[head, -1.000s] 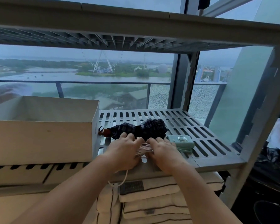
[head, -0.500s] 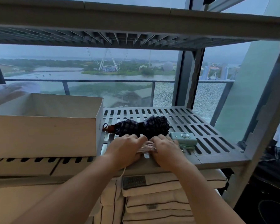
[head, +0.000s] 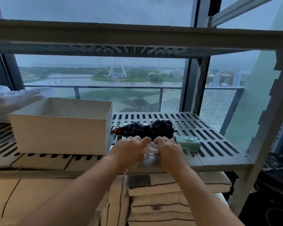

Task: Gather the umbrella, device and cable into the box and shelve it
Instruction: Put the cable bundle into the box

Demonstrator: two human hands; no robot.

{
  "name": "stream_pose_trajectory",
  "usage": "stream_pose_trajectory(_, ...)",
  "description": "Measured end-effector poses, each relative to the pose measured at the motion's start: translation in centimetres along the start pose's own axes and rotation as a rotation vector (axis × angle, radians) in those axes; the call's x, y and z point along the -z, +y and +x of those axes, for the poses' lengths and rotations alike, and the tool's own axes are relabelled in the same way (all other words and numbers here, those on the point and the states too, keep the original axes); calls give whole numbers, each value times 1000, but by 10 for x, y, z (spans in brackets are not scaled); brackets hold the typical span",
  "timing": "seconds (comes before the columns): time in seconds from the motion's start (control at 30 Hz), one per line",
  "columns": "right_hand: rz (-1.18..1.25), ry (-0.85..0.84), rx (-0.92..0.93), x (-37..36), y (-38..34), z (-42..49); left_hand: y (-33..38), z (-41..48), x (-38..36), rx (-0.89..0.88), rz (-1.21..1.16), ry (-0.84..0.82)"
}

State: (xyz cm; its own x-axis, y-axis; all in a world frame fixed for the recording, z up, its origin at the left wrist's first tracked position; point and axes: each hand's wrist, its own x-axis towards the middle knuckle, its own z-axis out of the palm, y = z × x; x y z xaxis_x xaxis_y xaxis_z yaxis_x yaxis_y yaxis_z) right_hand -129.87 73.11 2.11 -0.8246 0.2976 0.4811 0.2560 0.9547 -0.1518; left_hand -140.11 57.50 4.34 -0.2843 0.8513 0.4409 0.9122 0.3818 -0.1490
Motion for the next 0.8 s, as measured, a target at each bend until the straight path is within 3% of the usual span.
stream_pose_trajectory(0.3,-38,112,28,45,-30,27,-15,5,56,27,114,133)
stream_pose_trajectory(0.8,43,255,69,87,-81,60,-44,-3,132,101,240,222)
